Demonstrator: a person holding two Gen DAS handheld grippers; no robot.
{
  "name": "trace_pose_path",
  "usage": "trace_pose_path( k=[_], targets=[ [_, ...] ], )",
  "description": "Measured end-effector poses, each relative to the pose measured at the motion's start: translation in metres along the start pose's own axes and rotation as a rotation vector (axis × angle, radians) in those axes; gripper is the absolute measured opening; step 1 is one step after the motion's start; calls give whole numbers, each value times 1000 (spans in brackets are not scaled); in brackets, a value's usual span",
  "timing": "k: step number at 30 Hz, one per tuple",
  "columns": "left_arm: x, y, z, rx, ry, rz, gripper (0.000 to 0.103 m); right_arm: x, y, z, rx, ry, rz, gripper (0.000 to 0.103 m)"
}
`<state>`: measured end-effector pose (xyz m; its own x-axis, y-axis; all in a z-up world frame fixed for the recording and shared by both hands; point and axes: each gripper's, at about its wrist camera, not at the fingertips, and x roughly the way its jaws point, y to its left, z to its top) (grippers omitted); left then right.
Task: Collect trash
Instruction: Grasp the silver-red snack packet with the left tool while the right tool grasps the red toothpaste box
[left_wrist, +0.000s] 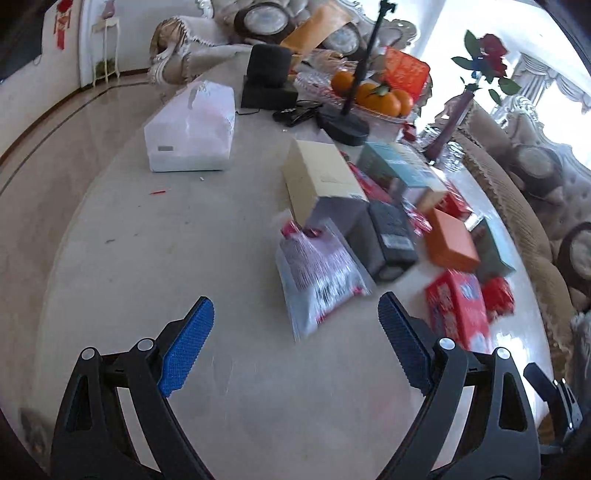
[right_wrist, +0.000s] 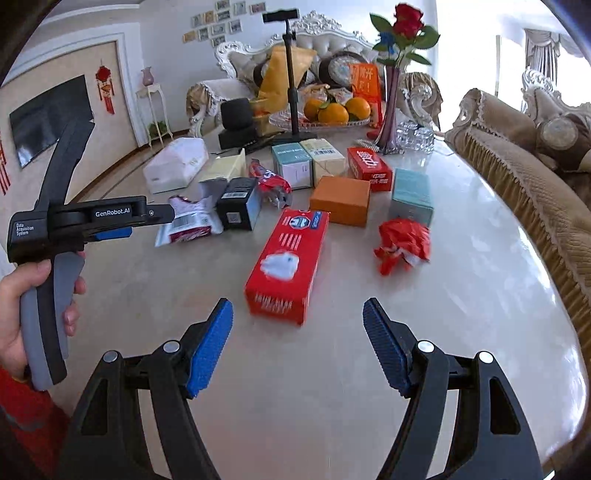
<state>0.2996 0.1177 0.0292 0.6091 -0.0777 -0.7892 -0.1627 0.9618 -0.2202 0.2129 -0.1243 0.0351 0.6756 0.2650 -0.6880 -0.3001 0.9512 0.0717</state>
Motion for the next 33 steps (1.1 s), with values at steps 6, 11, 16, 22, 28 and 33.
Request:
trace_pose_path(
  k=[6,11,16,22,28,33],
  targets=[
    [29,-1,8,16,34,23,88,26,1,8,11,44,2,69],
    [43,-3,12,18,44,17,88,41,-1,18,35,55,13,76],
    [43,-7,16,35,42,18,88,36,9,21,47,54,81,76],
    [49,-4,21,7,50,0,88,57,13,28,26,81,0,77],
    [55,-13,21,52,39,45,88,80,7,30,40,134,-23,77],
    [56,-15,18,104,26,92,82,79,-2,26,58,143,-9,66]
  ],
)
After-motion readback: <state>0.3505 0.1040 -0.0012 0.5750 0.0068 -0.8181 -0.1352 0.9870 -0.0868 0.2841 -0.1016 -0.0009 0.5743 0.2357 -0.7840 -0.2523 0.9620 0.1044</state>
